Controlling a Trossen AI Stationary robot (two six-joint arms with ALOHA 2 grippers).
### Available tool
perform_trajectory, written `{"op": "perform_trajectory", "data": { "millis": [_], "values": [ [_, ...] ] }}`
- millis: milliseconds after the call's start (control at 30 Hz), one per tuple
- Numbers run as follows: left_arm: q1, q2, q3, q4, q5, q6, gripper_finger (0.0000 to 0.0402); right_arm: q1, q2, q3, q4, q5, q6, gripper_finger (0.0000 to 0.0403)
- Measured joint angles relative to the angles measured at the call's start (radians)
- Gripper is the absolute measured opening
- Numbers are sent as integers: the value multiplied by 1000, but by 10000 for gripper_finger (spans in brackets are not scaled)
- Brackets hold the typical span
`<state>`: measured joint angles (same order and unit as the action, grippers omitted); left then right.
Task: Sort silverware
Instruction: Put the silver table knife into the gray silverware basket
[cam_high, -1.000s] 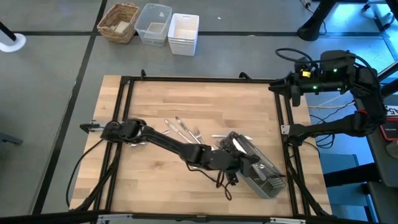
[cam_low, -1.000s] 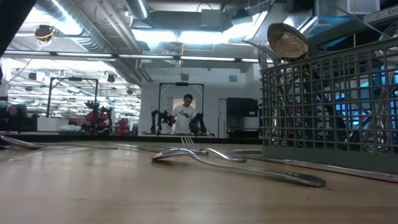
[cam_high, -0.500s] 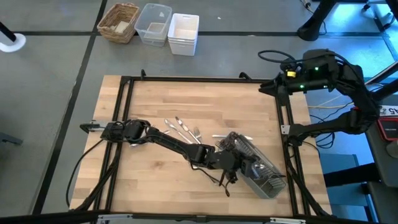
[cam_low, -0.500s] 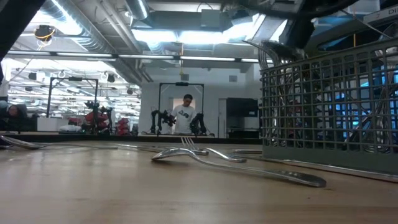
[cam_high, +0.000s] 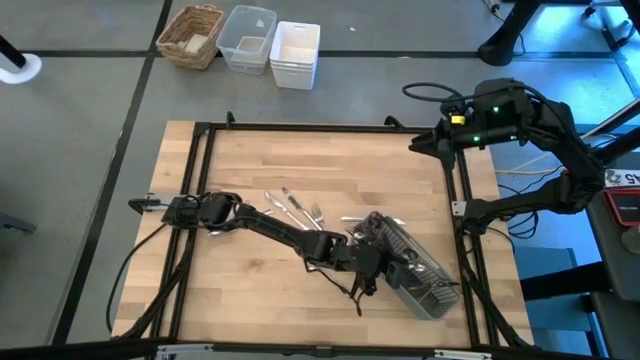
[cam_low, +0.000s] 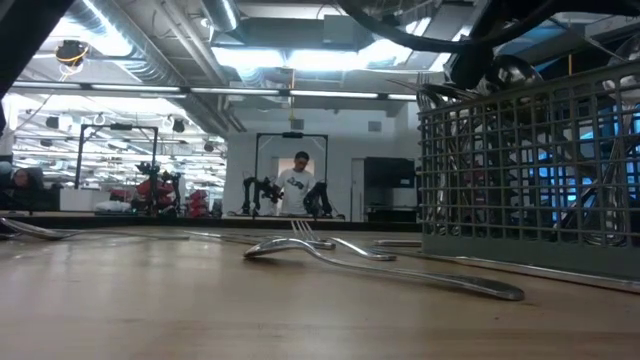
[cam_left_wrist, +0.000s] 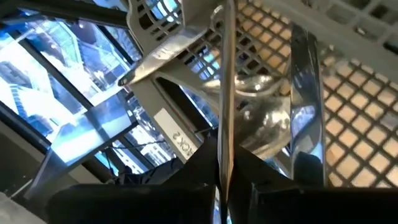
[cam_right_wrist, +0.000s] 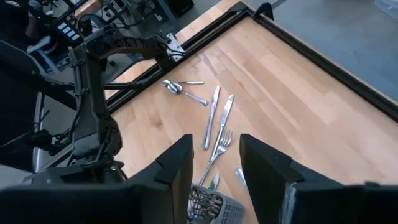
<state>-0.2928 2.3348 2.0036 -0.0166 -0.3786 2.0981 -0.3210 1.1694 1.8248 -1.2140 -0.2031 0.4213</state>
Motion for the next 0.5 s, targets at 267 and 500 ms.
{"op": "perform_trajectory", "data": {
  "millis": [267,500],
  "values": [
    [0,0,1,5,77,-94,56,1,-1,0,0,-1,0,134],
    [0,-1,2,10,85,-131,90,0,-1,0,0,-1,0,134]
  ]
}}
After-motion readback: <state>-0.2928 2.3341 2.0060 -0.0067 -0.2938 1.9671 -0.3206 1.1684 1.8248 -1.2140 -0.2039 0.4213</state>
